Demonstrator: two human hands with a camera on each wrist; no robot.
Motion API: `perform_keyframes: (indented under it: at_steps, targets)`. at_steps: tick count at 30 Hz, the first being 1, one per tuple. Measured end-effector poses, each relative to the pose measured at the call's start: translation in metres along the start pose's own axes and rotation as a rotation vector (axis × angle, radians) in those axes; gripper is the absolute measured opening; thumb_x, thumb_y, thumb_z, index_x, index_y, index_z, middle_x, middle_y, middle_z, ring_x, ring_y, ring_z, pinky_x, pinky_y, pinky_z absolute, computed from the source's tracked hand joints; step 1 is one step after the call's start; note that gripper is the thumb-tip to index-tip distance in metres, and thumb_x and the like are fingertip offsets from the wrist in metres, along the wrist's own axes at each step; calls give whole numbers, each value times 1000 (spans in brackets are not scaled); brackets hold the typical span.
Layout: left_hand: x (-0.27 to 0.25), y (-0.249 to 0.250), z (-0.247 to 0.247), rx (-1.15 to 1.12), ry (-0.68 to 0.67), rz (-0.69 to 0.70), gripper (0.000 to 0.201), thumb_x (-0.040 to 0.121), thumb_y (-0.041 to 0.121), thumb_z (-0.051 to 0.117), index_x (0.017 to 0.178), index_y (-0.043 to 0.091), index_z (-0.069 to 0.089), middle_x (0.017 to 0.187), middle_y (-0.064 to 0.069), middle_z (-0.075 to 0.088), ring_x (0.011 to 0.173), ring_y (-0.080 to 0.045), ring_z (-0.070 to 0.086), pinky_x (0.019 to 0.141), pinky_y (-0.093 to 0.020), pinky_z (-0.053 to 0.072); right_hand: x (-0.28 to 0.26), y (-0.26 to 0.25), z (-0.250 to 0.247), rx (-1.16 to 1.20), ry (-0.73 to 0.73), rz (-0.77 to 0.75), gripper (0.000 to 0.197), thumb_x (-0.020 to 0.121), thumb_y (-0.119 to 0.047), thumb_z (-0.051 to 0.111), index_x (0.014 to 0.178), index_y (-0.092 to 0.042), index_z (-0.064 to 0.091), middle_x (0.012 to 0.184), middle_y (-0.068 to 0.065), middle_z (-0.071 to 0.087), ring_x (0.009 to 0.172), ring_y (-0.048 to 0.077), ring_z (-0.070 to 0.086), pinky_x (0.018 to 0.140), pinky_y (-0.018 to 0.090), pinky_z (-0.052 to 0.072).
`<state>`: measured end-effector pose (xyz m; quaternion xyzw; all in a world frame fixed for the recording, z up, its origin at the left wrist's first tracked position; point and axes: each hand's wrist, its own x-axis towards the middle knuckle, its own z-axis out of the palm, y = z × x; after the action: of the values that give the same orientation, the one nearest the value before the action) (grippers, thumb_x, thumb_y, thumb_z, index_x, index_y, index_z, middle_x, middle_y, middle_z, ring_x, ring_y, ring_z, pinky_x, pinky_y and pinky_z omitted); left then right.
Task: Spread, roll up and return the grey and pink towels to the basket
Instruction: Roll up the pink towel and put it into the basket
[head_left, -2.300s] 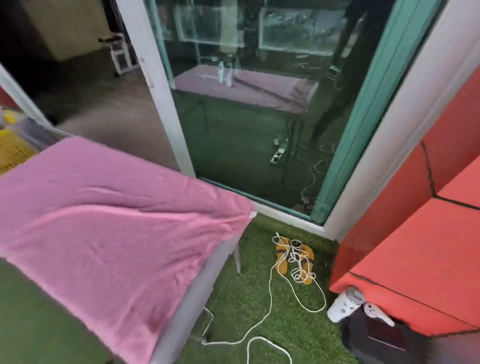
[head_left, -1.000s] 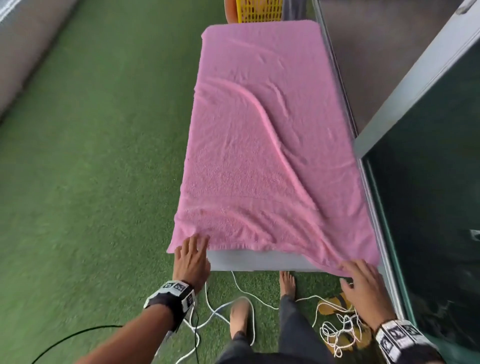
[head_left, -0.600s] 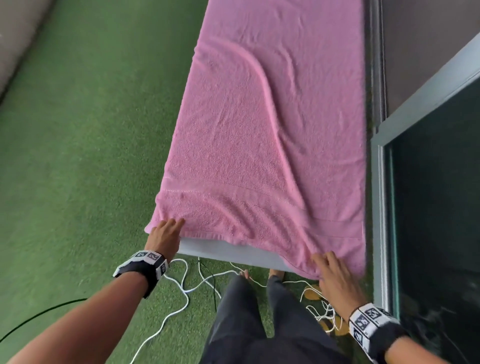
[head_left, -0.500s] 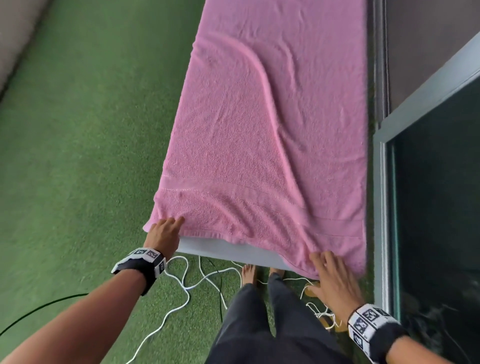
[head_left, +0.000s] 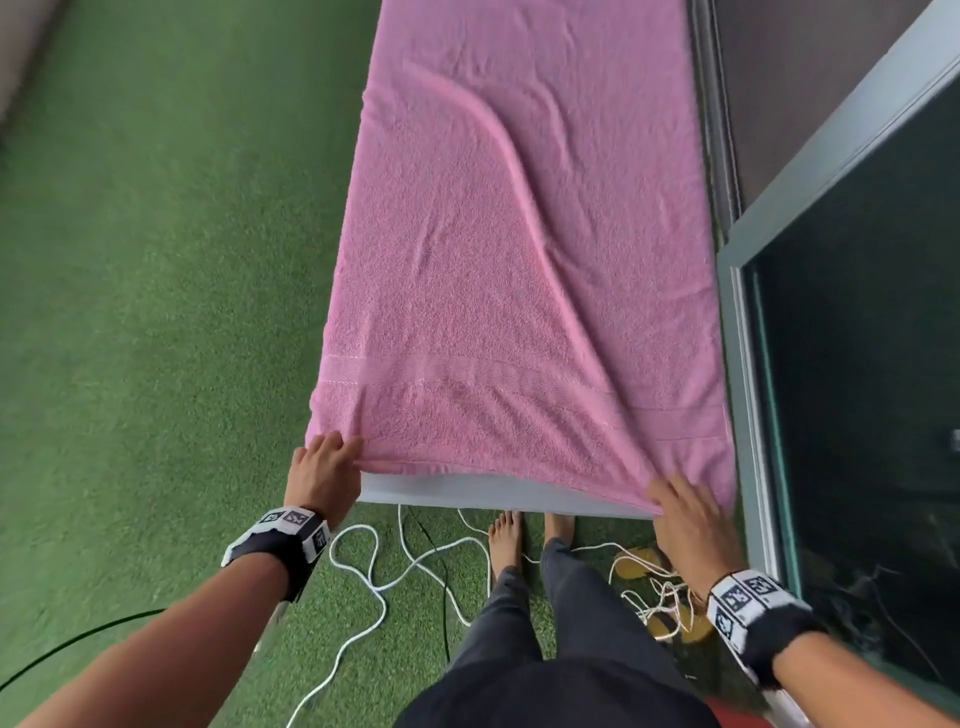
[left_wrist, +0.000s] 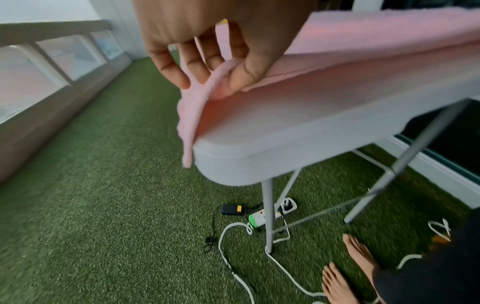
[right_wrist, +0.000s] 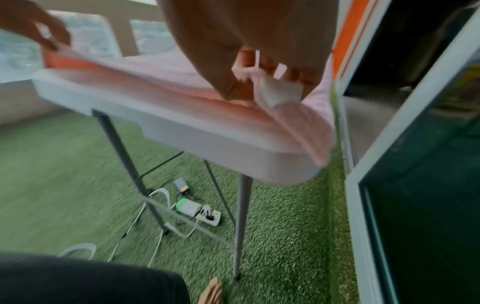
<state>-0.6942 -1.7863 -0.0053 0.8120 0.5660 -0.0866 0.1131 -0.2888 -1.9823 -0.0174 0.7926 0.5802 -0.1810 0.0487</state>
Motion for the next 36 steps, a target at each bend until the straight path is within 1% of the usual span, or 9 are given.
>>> perform_keyframes:
  at_steps: [3,8,12,15,18,21,24,30,36]
  targets:
    - [-2,-13,-7,-68,101,-31,17,71,-3,67,81,11,65,88,-10,61,79,-30,56,67,-41,43,-3,14,-14,68,132,66,35,68,4,69,97,-15,67,96,2,66,81,28,55,74,43,48]
    - [-3,-26,-8,-208,182,-32,30,74,5,40,85,10,67,81,-9,67,73,-32,60,66,-41,45,-13,23,-30,222,307,152,38,71,13,61,102,-7,70,96,8,68,81,32,60,67,39,50]
    - [-9,-50,-5,-192,188,-139,21,78,6,48,84,10,68,80,-11,67,72,-34,60,64,-40,44,-22,22,-28,285,344,117,28,75,16,63,92,-2,75,93,11,72,83,33,64,76,42,54]
    - [-10,-58,-7,-227,242,-130,17,72,-2,55,80,7,67,75,-12,64,68,-34,59,61,-41,46,-23,26,-20,244,404,24,35,64,26,68,86,0,77,93,13,69,84,35,63,76,49,55]
    - [-17,-58,-9,-265,342,-81,35,58,-26,58,77,3,68,76,-14,65,70,-35,58,63,-44,49,-25,32,-11,227,389,24,41,60,27,69,87,-3,78,91,11,65,84,33,60,74,51,55]
    - [-29,-60,-7,-260,392,-67,38,55,-28,56,76,2,67,75,-14,64,70,-35,57,63,-45,49,-30,37,-3,300,347,75,38,74,21,64,97,-6,77,93,10,70,84,31,64,79,44,56]
    - [-42,-66,-3,-242,406,-49,31,62,-15,46,76,3,67,76,-13,64,70,-34,56,65,-45,50,-34,46,-2,378,274,194,29,85,8,62,105,-10,73,98,14,71,85,32,64,77,40,54]
    - [-69,-63,16,-213,370,-56,34,60,1,36,73,5,67,73,-10,62,67,-32,55,62,-42,48,-29,49,-7,386,297,173,30,80,16,58,85,-8,75,93,9,71,84,32,62,79,41,51]
    - [-81,-64,24,-148,285,-101,33,57,11,36,74,14,63,74,-3,58,72,-31,50,61,-39,39,-32,51,-13,337,209,224,24,81,2,63,80,-20,71,90,-2,68,79,25,57,70,37,49]
